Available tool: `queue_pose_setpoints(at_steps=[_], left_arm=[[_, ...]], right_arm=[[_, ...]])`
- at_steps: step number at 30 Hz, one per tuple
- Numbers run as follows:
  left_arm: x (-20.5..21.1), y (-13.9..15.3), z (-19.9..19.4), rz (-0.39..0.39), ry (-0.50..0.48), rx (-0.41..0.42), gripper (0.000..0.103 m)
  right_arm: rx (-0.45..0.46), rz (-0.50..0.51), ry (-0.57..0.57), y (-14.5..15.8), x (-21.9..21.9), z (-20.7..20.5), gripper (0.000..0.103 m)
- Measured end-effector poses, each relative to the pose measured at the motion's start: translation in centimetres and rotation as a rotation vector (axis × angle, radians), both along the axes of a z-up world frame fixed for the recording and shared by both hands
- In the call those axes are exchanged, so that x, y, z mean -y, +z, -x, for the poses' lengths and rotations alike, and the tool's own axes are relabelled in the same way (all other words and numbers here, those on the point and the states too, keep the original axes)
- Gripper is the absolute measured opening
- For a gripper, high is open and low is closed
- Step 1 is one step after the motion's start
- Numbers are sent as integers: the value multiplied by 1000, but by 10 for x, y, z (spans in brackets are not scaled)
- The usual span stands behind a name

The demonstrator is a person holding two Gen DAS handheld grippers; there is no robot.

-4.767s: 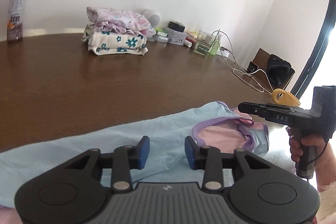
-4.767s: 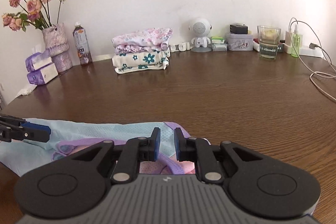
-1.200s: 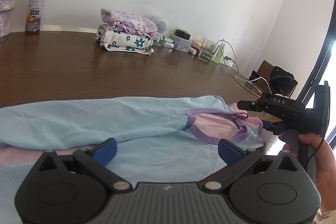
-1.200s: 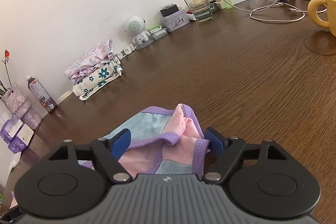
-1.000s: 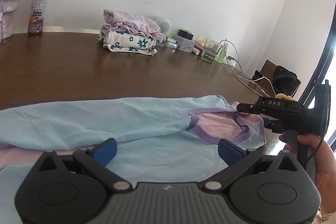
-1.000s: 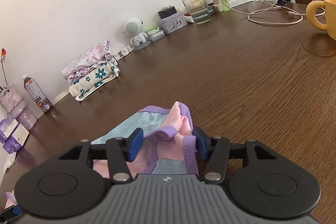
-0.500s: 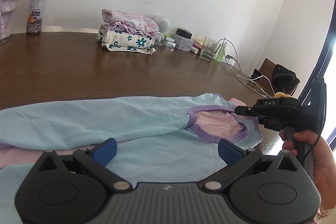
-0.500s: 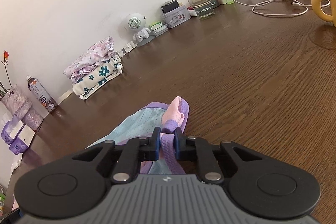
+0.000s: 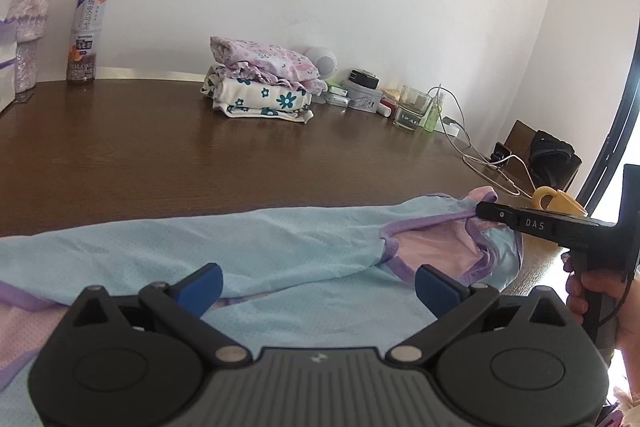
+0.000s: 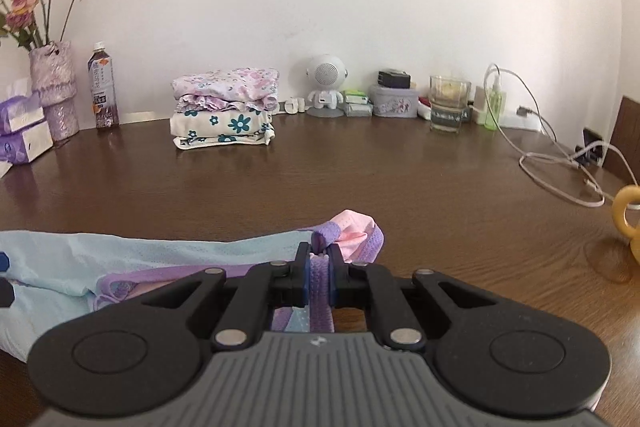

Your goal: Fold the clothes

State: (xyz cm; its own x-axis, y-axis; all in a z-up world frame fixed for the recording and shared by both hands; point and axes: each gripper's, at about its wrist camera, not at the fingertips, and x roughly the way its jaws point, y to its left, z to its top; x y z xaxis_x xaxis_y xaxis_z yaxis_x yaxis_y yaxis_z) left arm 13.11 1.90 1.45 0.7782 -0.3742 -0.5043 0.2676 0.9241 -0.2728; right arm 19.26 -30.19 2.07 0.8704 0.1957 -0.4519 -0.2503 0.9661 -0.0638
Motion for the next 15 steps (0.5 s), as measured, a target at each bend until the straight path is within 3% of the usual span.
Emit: queue_pose_setpoints(at_steps=[8,15], left_arm=[[-20,2,1,-41,37,17,103],[-30,1,3,-45,49,11,103]], right_arm=[[172,354,182,9,-77,30,7],[206,522,362,-8,-143,61,7]])
